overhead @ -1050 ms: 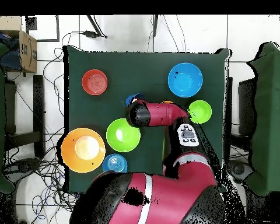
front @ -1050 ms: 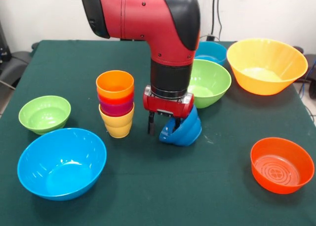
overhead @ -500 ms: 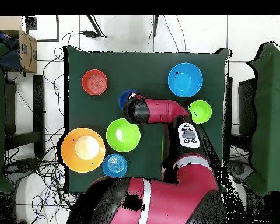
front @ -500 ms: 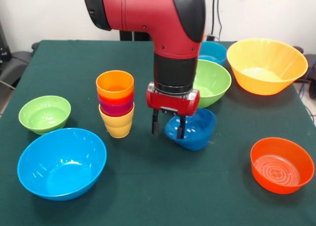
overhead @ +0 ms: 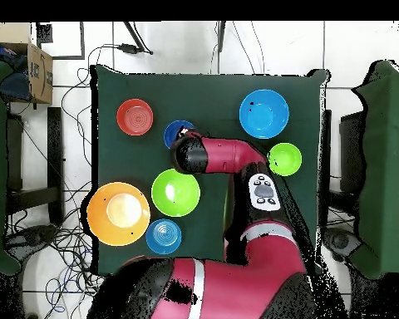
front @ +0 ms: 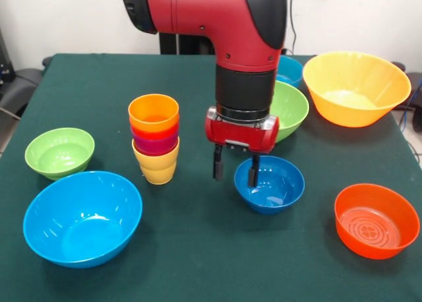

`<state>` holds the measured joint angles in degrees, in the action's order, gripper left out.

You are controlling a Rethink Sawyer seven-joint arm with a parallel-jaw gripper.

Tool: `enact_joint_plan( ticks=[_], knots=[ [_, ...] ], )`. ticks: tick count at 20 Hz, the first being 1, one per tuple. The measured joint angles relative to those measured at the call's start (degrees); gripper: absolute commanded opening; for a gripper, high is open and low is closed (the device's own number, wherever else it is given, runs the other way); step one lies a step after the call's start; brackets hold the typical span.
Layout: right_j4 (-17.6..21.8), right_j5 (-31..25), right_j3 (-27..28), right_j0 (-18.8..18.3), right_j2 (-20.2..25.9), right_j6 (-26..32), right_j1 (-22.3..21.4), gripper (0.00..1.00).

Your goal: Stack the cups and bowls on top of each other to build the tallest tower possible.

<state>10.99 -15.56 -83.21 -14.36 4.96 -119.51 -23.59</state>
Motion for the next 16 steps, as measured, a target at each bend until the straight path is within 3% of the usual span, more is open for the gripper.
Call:
enact_joint_plan(
  ticks=[7, 14, 15, 16],
  knots=[
    [-0.01, 0.0, 0.0, 1.33, -0.16, 0.0, 0.91, 1.0],
    [-0.01, 0.03, -0.02, 4.64, -3.18, -0.01, 2.87, 1.0],
    [-0.02, 0.05, -0.04, 5.34, -3.84, -0.01, 3.43, 0.0],
    [-0.09, 0.24, 0.0, 5.41, -3.91, -0.02, 3.4, 0.0]
  ],
)
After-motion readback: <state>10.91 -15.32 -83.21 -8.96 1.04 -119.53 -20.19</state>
